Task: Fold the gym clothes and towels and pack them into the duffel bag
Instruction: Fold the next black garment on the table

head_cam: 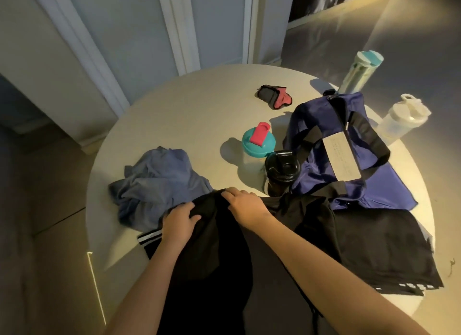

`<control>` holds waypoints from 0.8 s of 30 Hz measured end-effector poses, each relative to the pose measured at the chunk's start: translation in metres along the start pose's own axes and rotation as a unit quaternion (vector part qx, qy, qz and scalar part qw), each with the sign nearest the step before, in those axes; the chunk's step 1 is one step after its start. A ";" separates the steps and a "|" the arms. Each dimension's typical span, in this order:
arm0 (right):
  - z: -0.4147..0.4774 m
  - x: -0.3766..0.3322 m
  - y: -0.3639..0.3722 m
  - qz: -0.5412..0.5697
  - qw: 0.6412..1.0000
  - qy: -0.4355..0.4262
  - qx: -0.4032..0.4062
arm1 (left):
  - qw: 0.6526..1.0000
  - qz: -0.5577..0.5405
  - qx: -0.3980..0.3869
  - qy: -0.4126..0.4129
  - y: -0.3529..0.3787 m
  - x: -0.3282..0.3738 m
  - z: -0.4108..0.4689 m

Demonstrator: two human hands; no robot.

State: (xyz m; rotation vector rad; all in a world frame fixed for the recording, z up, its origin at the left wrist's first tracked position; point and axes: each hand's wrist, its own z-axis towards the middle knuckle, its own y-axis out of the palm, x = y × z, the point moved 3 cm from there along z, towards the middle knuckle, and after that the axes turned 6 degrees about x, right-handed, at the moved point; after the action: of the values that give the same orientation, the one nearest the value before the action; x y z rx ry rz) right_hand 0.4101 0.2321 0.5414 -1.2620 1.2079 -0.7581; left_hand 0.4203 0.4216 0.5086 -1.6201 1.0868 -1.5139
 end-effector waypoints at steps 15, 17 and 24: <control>0.055 -0.024 0.000 0.090 0.995 0.045 0.005 | 0.989 -0.045 -0.114 -0.085 -0.048 -0.056 -0.008; 0.055 -0.024 0.002 0.112 0.992 0.051 0.004 | 0.984 -0.068 -0.103 -0.127 -0.057 -0.074 -0.014; 0.055 -0.048 0.010 0.056 0.998 -0.009 -0.005 | 0.979 -0.047 -0.033 -0.193 -0.087 -0.097 -0.028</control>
State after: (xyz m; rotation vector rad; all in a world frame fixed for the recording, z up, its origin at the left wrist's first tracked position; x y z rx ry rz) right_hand 0.4478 0.2951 0.5372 -1.1963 1.2596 -0.6582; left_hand 0.4058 0.5483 0.5461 -1.9348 0.8602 -1.1598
